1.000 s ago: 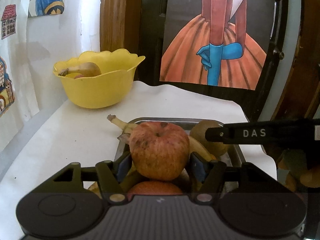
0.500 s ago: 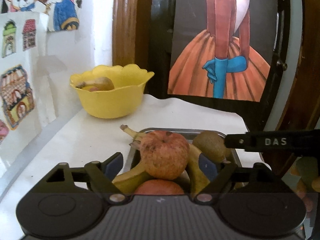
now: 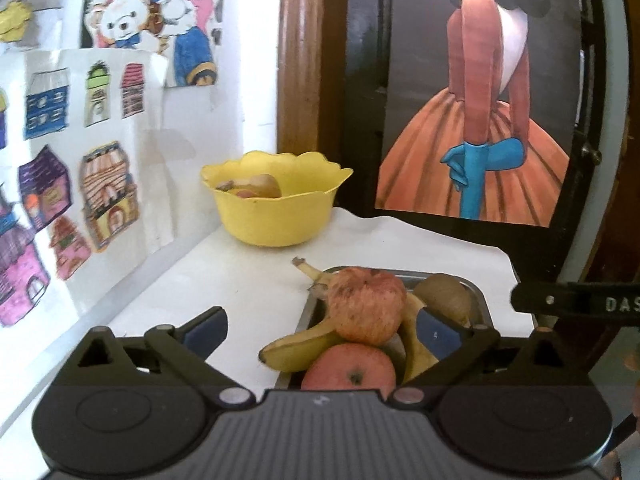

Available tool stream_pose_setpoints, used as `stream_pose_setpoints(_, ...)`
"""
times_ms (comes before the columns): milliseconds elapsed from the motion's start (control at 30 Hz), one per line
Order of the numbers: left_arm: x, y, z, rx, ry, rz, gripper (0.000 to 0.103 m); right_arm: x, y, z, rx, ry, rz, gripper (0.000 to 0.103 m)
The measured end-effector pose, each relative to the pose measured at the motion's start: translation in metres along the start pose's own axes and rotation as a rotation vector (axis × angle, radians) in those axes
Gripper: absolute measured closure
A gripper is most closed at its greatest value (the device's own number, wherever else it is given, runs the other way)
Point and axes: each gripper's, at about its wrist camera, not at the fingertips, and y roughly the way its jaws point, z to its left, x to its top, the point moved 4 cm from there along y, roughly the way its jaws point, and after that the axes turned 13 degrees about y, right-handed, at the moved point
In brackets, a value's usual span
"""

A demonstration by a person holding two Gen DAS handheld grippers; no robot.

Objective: Organize fruits

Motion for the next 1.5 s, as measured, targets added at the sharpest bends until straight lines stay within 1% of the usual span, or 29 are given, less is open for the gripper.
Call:
stream_pose_setpoints(133,-0.004,-0.008,-0.002,0.000,-0.021,0.018,0.001,-0.006,-0.016,0.002,-0.008,-0.013,-0.008,0.001)
stream_pose_setpoints(400,-0.010,-0.022,-0.004,-0.002,-0.011,0.020,0.000,-0.017,-0.042,0.006,-0.015,-0.013,-0.040,0.001)
stream_pose_setpoints(767,-0.019,-0.044,0.004,0.044,-0.025,0.027,0.000,-0.030,-0.065,0.017,-0.015,-0.019,-0.079,0.001)
stream_pose_setpoints(1033,-0.032,-0.057,0.012,0.071,-0.026,0.061,0.000,-0.042,-0.080,0.023,-0.029,-0.031,-0.117,0.001)
stream_pose_setpoints(1367,-0.049,-0.067,0.028,0.068,-0.004,0.085,0.000,-0.070,-0.091,0.034,-0.070,-0.024,-0.130,0.001)
stream_pose_setpoints(1500,-0.058,-0.073,0.038,0.043,0.001,0.085,0.000,-0.084,-0.099,0.043,-0.095,-0.014,-0.132,0.001)
